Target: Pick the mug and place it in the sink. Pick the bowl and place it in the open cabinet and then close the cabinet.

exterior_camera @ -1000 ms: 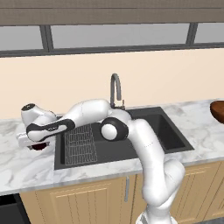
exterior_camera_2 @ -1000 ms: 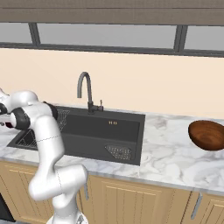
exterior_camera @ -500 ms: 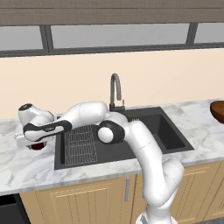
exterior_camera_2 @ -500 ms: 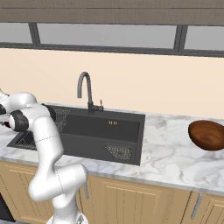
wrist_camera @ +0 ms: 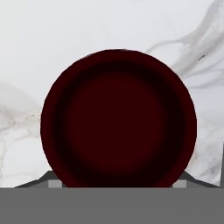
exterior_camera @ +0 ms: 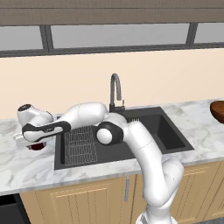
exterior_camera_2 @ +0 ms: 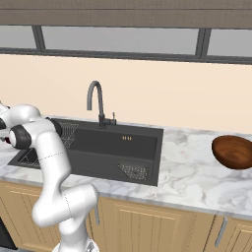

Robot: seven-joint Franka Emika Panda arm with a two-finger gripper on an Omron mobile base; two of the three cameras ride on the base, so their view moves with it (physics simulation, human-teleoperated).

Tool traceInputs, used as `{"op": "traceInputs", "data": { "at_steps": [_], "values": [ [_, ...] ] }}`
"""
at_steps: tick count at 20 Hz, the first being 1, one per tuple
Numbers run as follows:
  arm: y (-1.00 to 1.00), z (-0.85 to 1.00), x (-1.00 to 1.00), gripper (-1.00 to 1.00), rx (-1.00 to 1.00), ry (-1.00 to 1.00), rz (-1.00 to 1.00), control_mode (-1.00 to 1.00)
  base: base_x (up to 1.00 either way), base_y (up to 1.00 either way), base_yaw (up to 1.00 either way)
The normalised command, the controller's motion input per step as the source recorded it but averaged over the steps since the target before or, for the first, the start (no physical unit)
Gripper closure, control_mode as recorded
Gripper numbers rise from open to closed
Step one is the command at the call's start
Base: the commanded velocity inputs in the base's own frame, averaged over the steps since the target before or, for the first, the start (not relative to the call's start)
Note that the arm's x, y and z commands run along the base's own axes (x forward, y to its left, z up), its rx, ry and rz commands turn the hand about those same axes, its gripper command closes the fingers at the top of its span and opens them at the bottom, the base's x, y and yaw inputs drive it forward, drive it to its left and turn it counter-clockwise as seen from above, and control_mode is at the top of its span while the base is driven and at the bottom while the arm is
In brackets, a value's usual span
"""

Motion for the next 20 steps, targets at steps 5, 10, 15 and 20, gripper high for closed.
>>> {"op": "traceInputs", "data": {
  "at_steps": [5,10,15,20],
  "values": [
    [-0.04,-0.30,-0.21,1.00,0.12,0.00,0.00,-1.00,0.00,0.00,0.00],
    [-0.25,-0.46,-0.68,1.00,0.17,0.02,-0.05,-1.00,0.00,0.00,0.00],
    [-0.30,-0.33,-0.97,1.00,0.21,0.05,-0.09,-1.00,0.00,0.00,0.00],
    [-0.14,0.57,-0.29,1.00,0.01,-0.08,-0.04,-1.00,0.00,0.00,0.00]
  ]
}}
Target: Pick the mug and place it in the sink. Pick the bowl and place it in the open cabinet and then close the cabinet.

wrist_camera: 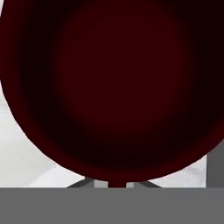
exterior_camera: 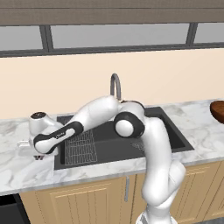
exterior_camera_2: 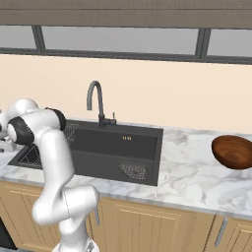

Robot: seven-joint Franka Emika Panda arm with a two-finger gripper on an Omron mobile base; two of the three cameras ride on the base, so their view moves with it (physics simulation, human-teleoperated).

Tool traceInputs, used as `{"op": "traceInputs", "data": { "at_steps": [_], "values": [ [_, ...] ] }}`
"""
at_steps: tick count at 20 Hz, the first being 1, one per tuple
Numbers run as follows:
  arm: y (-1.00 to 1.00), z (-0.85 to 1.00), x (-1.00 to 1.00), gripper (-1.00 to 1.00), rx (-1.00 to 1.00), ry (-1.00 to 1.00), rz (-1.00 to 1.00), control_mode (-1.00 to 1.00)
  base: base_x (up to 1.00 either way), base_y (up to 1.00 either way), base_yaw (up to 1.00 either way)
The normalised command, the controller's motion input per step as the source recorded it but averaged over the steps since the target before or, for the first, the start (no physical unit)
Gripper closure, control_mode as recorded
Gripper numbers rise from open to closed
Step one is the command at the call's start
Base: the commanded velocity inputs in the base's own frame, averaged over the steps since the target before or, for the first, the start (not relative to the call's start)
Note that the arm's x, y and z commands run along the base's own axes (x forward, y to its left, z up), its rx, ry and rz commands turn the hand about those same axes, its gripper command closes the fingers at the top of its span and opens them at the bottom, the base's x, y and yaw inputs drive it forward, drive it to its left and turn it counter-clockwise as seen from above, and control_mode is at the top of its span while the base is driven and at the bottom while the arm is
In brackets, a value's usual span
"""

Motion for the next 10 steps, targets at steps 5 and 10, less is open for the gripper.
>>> {"op": "traceInputs", "data": {
  "at_steps": [5,10],
  "values": [
    [0.00,0.99,0.00,1.00,-0.12,-0.14,0.00,-1.00,0.00,0.00,0.00],
    [-0.23,0.88,-0.13,1.00,-0.09,-0.02,-0.04,-1.00,0.00,0.00,0.00]
  ]
}}
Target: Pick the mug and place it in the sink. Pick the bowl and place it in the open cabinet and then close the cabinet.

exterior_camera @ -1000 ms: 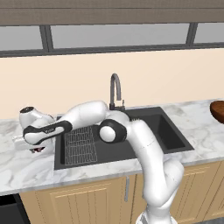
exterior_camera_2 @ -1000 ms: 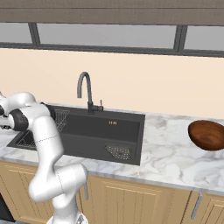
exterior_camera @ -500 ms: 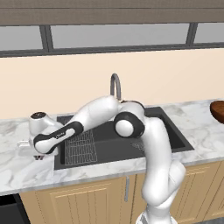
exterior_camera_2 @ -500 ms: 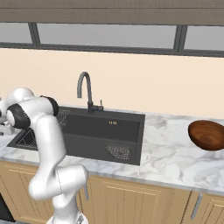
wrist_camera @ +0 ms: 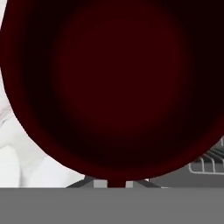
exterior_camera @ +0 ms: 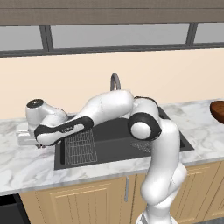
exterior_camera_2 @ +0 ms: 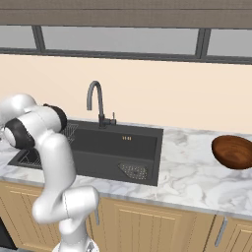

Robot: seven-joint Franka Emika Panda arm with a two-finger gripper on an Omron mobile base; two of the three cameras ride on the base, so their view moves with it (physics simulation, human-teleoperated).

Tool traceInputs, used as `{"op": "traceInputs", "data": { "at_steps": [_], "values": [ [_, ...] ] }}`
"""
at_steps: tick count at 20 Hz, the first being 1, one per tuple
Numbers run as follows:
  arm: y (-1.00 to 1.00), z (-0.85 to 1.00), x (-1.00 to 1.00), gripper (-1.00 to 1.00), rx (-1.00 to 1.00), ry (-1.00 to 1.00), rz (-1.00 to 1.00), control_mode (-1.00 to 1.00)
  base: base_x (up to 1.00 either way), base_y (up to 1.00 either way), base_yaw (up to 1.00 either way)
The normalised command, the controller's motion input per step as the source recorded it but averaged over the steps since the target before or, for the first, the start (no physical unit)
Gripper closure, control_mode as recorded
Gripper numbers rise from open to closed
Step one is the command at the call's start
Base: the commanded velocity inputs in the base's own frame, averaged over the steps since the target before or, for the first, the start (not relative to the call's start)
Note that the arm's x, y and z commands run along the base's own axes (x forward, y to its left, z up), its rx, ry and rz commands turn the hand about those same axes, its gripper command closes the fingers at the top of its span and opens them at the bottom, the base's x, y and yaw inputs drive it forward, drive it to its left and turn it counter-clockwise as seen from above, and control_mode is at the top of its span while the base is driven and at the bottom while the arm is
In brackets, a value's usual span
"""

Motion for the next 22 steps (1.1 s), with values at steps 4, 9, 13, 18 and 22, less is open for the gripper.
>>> {"op": "traceInputs", "data": {
  "at_steps": [4,9,13,18,22],
  "values": [
    [-0.59,0.62,-0.13,1.00,0.00,0.24,-0.29,-1.00,0.00,0.00,0.00],
    [-0.84,0.48,-0.01,1.00,0.08,0.35,-0.57,-1.00,0.00,0.00,0.00],
    [-0.83,0.20,-0.12,1.00,0.07,0.19,-0.55,-1.00,0.00,0.00,0.00],
    [-0.60,-0.03,-0.15,1.00,-0.01,-0.02,-0.38,-1.00,0.00,0.00,0.00],
    [-0.60,-0.08,-0.22,1.00,-0.08,-0.18,-0.19,-1.00,0.00,0.00,0.00]
  ]
}}
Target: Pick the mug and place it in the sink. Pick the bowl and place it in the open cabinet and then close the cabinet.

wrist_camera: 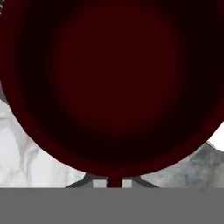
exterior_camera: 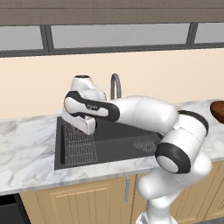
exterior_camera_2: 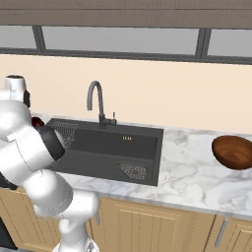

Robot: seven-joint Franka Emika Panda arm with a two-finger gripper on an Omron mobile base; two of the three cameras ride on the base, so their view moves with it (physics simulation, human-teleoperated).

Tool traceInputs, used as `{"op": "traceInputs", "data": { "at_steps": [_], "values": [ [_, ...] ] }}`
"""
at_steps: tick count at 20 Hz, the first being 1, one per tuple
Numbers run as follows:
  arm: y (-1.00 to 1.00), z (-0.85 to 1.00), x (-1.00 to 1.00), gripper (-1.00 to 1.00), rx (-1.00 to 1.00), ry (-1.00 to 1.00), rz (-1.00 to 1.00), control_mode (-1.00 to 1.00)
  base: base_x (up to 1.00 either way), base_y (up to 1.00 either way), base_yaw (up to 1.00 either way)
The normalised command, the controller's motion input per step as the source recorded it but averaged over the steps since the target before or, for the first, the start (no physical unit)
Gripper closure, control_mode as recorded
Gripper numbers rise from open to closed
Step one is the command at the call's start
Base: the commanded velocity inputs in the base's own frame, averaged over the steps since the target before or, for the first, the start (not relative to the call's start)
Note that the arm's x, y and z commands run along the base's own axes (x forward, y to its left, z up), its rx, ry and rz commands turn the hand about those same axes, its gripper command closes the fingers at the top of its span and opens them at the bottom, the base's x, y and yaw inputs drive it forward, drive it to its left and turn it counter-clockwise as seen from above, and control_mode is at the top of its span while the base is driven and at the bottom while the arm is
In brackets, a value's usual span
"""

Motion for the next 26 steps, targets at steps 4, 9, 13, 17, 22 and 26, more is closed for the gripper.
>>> {"op": "traceInputs", "data": {
  "at_steps": [4,9,13,17,22,26],
  "values": [
    [-0.51,0.00,0.02,1.00,-0.02,-0.04,-0.13,-1.00,0.00,0.00,0.00],
    [-0.43,0.00,0.26,1.00,0.00,0.00,-0.06,-1.00,0.00,0.00,0.00],
    [-0.34,0.00,0.33,1.00,0.00,0.00,0.00,-1.00,0.00,0.00,0.00],
    [-0.26,-0.05,0.33,1.00,0.00,0.00,-0.01,-1.00,0.00,0.00,0.00],
    [-0.23,-0.13,0.28,1.00,0.00,0.01,-0.02,-1.00,0.00,0.00,0.00],
    [-0.39,-0.17,0.10,1.00,0.00,0.00,-0.01,-1.00,0.00,0.00,0.00]
  ]
}}
